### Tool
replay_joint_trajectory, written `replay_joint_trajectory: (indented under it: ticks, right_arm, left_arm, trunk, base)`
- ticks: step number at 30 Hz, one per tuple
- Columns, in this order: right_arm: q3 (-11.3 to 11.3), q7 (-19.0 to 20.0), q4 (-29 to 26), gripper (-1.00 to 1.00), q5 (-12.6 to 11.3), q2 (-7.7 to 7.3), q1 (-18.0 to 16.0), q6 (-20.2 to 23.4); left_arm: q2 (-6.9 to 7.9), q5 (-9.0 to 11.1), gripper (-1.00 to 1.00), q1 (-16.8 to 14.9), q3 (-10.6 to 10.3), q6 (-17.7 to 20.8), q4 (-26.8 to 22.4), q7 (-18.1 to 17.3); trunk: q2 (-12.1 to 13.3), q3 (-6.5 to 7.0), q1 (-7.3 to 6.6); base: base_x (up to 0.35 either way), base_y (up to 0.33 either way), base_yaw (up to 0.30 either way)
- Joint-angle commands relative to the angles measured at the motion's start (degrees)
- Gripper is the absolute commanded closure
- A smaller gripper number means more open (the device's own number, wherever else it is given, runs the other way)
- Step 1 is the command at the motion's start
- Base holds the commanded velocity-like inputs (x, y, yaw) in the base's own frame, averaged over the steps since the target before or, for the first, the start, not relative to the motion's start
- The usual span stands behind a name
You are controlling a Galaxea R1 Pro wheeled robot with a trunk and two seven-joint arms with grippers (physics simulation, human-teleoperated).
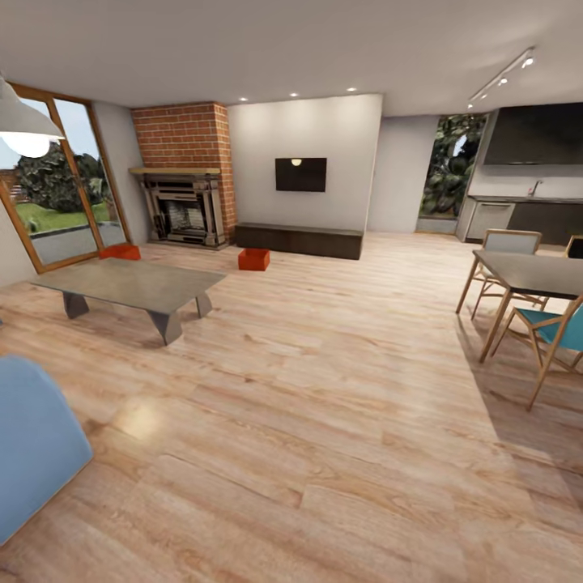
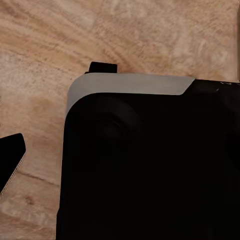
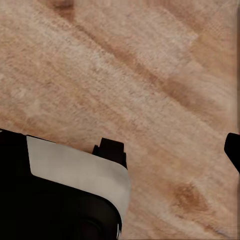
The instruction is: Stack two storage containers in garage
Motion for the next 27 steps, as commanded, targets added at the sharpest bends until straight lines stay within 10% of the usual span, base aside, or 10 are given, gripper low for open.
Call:
replay_joint_trajectory:
  ticks: [1, 27]
  right_arm:
    - [-0.49, 0.14, 0.16, -1.00, 0.36, -0.03, -0.07, -0.31]
    - [-0.49, 0.14, 0.16, -1.00, 0.37, -0.01, -0.07, -0.31]
  left_arm:
    - [-0.01, 0.57, -1.00, 0.04, 0.05, 0.08, -0.14, 0.02]
    - [-0.03, 0.57, -1.00, 0.04, 0.08, 0.08, -0.11, 0.02]
  trunk:
    - [-0.02, -0.04, 0.04]
    - [-0.02, -0.04, 0.04]
  base:
    - [0.338, 0.000, 0.000]
    - [0.338, 0.000, 0.000]
